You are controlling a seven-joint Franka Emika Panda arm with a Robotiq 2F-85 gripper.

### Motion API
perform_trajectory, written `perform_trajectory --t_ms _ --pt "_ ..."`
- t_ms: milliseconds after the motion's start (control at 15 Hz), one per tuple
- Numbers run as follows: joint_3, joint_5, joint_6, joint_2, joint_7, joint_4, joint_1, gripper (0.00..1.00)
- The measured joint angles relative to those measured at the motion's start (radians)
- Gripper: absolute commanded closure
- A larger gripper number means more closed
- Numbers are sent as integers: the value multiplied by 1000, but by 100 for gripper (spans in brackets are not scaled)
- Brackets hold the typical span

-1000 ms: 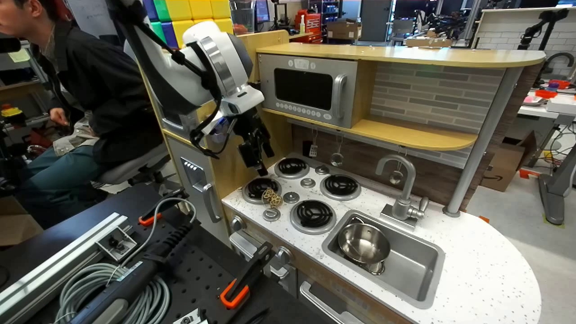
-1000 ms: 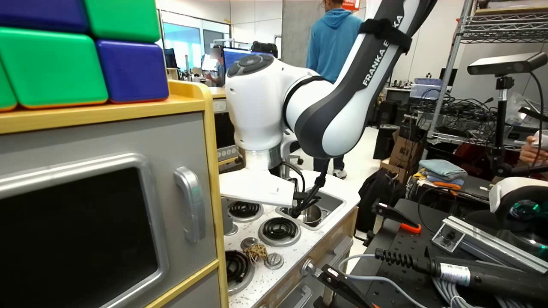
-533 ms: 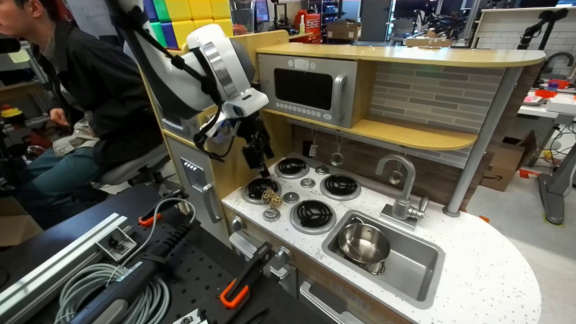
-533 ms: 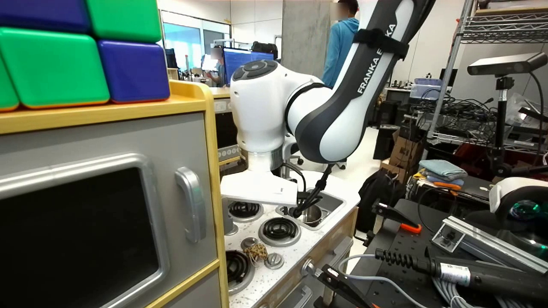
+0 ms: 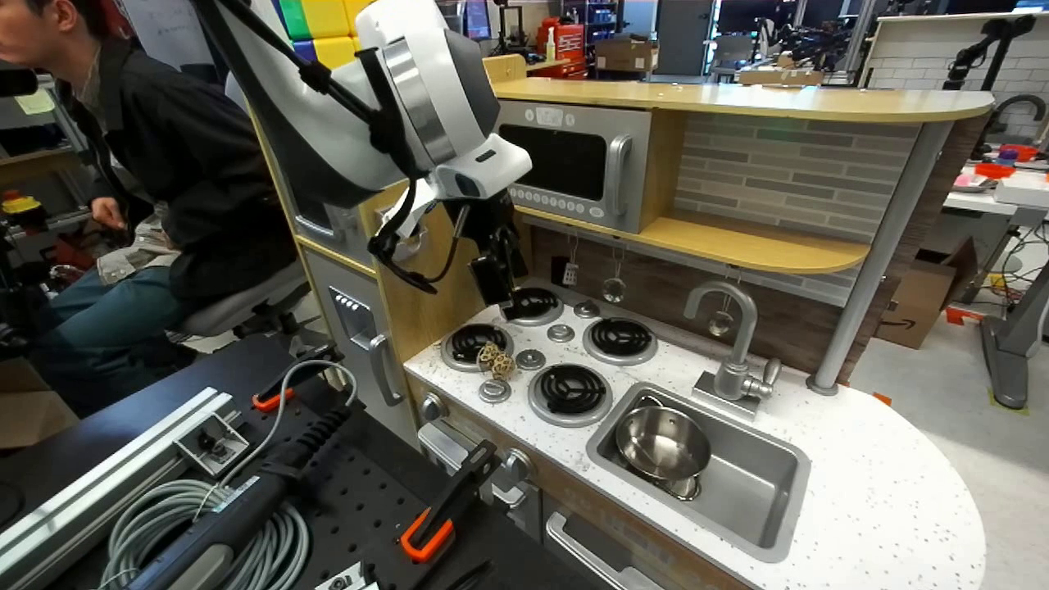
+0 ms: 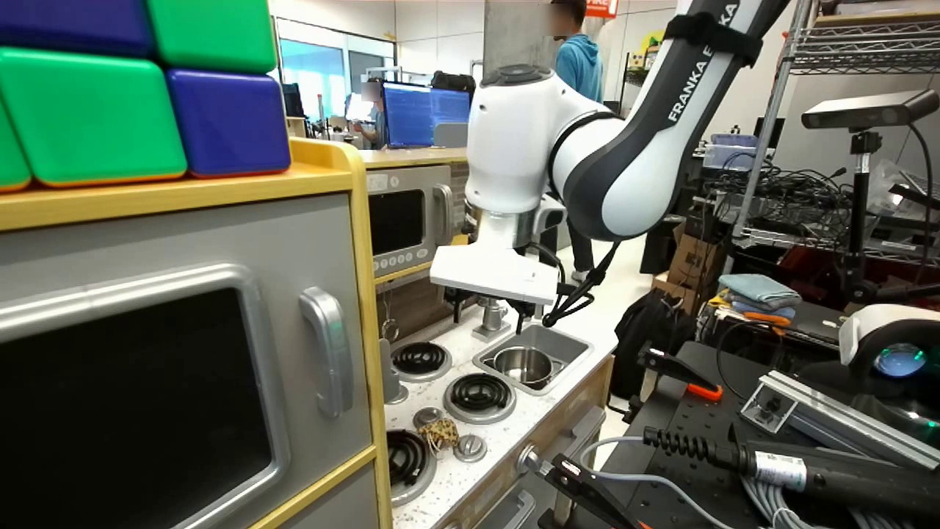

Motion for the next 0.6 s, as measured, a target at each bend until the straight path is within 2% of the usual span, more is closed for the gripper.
perform_trajectory --t_ms 200,400,600 --pt "-14 70 0 -24 -159 -26 -9 0" --pt "-13 39 0 -23 -177 -25 -7 0" --pt "13 40 0 -20 -314 -26 -14 0"
